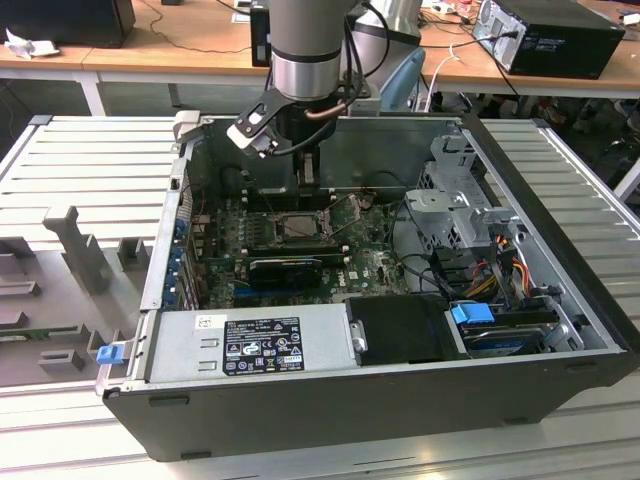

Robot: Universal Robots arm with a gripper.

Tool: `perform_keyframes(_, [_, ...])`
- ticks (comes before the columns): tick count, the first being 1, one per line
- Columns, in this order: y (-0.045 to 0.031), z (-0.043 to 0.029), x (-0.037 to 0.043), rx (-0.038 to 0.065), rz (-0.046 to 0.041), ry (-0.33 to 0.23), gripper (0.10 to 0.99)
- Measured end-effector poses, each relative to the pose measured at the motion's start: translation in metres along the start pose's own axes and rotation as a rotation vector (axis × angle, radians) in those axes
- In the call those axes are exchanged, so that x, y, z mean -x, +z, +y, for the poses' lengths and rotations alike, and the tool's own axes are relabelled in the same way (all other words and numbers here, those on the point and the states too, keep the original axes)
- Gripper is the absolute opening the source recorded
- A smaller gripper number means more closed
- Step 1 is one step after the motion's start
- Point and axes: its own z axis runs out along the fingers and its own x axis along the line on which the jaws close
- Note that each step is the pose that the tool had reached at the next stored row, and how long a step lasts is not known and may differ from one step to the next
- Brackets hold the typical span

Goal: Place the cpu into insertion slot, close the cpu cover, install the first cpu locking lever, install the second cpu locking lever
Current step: 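Close the cpu cover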

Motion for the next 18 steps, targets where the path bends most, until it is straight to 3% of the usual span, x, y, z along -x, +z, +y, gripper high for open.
perform_keyframes(5, [-0.0098, 0.0004, -0.0001, 0.0, -0.0001, 0.0, 0.106])
perform_keyframes(18, [-0.0102, 0.0015, -0.0002, 0.0, -0.0001, 0.0, 0.106])
